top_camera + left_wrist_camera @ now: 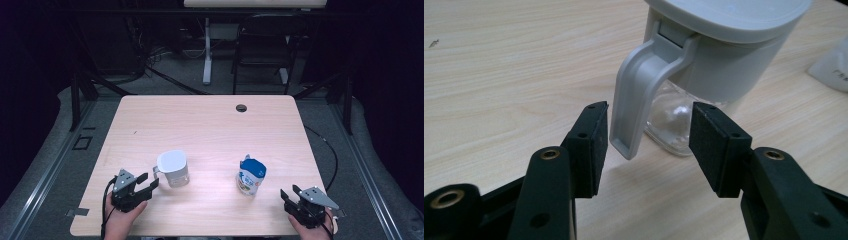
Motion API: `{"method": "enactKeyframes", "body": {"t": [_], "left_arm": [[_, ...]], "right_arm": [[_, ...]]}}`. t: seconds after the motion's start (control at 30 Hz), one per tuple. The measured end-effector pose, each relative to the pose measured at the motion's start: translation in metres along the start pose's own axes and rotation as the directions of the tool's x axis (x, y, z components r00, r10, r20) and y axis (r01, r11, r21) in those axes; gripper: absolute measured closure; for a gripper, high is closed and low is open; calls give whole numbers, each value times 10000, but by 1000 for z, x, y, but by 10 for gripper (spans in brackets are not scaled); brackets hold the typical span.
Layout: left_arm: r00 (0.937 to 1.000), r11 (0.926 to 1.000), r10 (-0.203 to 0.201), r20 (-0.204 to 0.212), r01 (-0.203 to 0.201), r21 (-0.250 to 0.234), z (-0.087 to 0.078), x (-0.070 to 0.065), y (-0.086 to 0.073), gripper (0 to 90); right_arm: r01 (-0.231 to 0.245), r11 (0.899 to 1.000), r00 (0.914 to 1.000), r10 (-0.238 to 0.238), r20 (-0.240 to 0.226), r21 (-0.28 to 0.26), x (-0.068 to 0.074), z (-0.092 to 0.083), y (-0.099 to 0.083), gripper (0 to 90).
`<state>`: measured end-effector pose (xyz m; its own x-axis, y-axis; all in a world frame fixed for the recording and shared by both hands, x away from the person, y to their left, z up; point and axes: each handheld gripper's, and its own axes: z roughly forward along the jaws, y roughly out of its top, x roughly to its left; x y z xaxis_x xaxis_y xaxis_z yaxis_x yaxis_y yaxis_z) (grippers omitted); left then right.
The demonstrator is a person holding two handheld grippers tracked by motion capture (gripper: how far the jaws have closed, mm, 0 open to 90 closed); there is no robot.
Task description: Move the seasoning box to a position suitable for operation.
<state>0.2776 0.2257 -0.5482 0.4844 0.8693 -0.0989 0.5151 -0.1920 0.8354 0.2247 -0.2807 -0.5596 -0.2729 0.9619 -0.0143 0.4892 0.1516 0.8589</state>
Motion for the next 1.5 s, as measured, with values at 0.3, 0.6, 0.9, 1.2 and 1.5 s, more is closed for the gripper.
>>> {"method": "enactKeyframes", "body": {"t": [0.3, 0.6, 0.9, 1.2, 1.5], "left_arm": [[9998, 9994, 5, -189, 2, 352, 22, 7, 7, 541], [9993, 9994, -126, -352, 137, 311, 29, 5, 10, 654], [9981, 9983, 367, -504, -344, 469, 29, 3, 12, 702], [9954, 9957, 779, -563, -748, 541, 28, 0, 12, 714], [9944, 9934, 1024, -256, -1009, 542, 26, -11, 9, 718]], "right_arm": [[-196, 9998, 9998, 196, 33, -1, -5, 0, -2, 510], [-132, 9998, 9999, 132, -24, 117, -4, 0, -3, 509], [-112, 9999, 9999, 112, -22, 114, -5, 1, -4, 508], [-141, 9998, 9999, 142, -81, 135, -5, 2, -4, 509], [-45, 9999, 9997, 49, -236, 146, 0, 3, -4, 517]]}}
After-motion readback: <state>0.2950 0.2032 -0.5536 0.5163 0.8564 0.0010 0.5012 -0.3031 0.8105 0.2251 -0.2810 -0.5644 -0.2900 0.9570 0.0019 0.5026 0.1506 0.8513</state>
